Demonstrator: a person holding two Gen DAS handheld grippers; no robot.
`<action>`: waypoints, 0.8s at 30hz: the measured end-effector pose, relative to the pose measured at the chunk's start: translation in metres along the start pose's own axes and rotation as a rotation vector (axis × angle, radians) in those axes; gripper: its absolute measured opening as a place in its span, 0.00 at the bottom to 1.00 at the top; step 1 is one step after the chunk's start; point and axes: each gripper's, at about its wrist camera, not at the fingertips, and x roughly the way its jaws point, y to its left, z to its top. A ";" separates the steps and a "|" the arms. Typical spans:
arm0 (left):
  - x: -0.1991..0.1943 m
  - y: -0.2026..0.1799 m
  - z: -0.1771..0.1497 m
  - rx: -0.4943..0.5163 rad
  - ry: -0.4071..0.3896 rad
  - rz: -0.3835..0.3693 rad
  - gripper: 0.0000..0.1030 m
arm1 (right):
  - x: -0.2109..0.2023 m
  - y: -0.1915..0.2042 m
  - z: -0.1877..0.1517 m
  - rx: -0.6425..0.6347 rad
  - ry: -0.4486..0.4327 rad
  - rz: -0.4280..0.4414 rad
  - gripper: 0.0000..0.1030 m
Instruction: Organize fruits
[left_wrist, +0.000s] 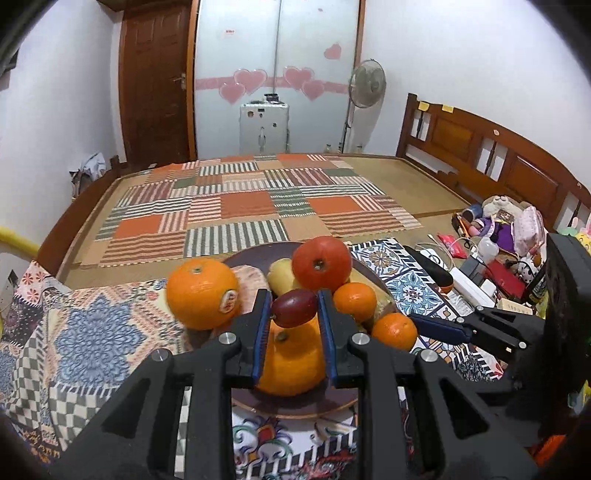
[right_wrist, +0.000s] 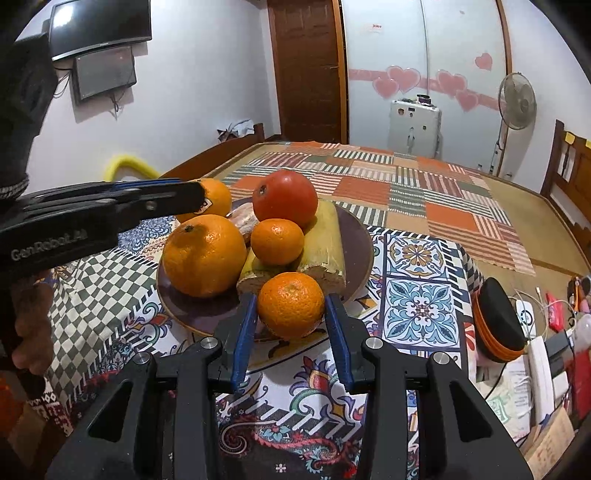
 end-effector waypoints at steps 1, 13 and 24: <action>0.003 -0.002 0.000 0.005 0.002 0.000 0.24 | 0.000 0.000 0.000 0.001 0.001 0.003 0.34; 0.023 -0.008 0.000 0.017 0.030 0.002 0.25 | 0.003 -0.001 0.001 -0.014 0.017 0.007 0.35; 0.017 -0.005 -0.003 0.001 0.018 0.001 0.41 | 0.005 -0.001 -0.001 -0.011 0.037 0.013 0.36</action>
